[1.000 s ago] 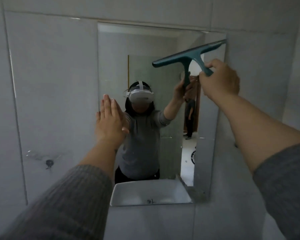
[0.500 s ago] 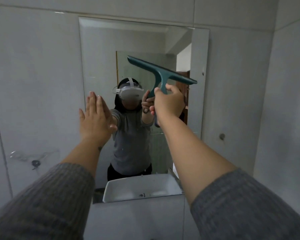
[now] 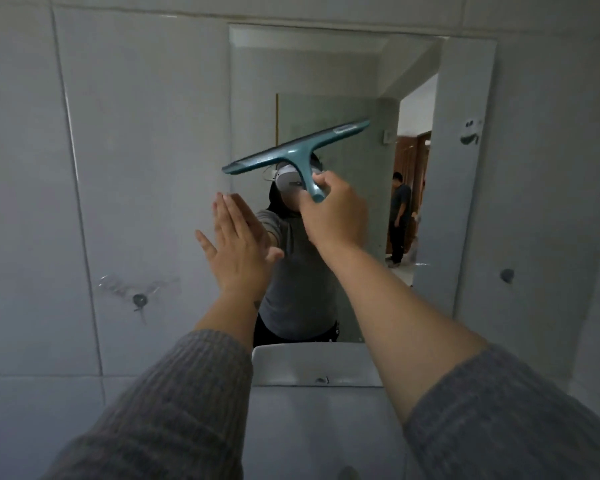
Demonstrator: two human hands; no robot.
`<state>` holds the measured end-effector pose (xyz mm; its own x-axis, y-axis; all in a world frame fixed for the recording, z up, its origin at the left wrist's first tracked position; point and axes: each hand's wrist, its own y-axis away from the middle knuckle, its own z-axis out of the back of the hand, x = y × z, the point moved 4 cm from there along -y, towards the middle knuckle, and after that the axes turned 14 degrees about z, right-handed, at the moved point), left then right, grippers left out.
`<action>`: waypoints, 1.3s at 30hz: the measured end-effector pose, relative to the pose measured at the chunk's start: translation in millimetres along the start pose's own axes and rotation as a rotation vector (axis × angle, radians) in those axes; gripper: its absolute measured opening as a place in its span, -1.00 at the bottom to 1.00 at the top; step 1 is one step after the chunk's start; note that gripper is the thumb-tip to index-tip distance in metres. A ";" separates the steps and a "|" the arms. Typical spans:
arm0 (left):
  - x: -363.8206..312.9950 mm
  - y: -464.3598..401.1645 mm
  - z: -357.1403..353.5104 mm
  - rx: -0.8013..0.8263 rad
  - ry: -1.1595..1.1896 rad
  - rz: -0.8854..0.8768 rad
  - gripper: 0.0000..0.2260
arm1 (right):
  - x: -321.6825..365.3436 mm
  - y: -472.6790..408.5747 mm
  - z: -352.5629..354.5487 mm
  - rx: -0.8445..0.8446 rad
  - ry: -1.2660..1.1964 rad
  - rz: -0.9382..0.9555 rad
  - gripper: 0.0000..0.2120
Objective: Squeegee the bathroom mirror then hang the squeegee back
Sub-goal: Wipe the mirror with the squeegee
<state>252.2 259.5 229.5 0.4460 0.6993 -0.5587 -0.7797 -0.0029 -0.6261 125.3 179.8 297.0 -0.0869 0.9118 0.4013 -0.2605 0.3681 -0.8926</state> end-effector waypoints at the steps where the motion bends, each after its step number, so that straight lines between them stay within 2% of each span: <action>1: 1.3 0.3 0.7 -0.018 -0.004 0.010 0.11 | -0.2 -1.6 4.4 0.033 0.049 0.028 -0.75; 7: -4.9 4.0 3.9 -0.051 -0.046 -0.069 0.06 | -6.6 -1.4 40.2 0.257 0.303 0.168 -0.69; 12: -16.4 7.7 -2.2 -0.008 -0.066 -0.187 -0.18 | -22.3 0.8 64.7 0.301 0.403 0.166 -0.71; 14: -20.0 12.2 -4.5 0.031 -0.048 -0.204 -0.21 | -31.2 2.3 73.3 0.299 0.434 0.150 -0.72; 21: -18.0 24.3 -14.8 0.089 -0.070 -0.199 -0.13 | -64.6 9.2 103.5 0.238 0.400 0.069 -0.75; 29: -19.8 25.7 -16.8 0.077 -0.016 -0.192 -0.10 | -99.9 30.1 130.4 0.109 0.322 -0.150 -0.82; 34: -21.4 27.1 -15.6 0.080 0.037 -0.185 -0.10 | -107.8 42.7 131.4 0.016 0.161 -0.319 -0.89; 39: -20.7 24.8 -18.4 0.083 0.047 -0.192 -0.11 | -109.4 58.2 120.8 -0.062 0.014 -0.431 -0.86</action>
<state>231.7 231.9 215.5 0.6081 0.6475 -0.4594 -0.7114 0.1876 -0.6773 3.5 79.5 226.0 0.0305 0.6750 0.7372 -0.2117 0.7252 -0.6552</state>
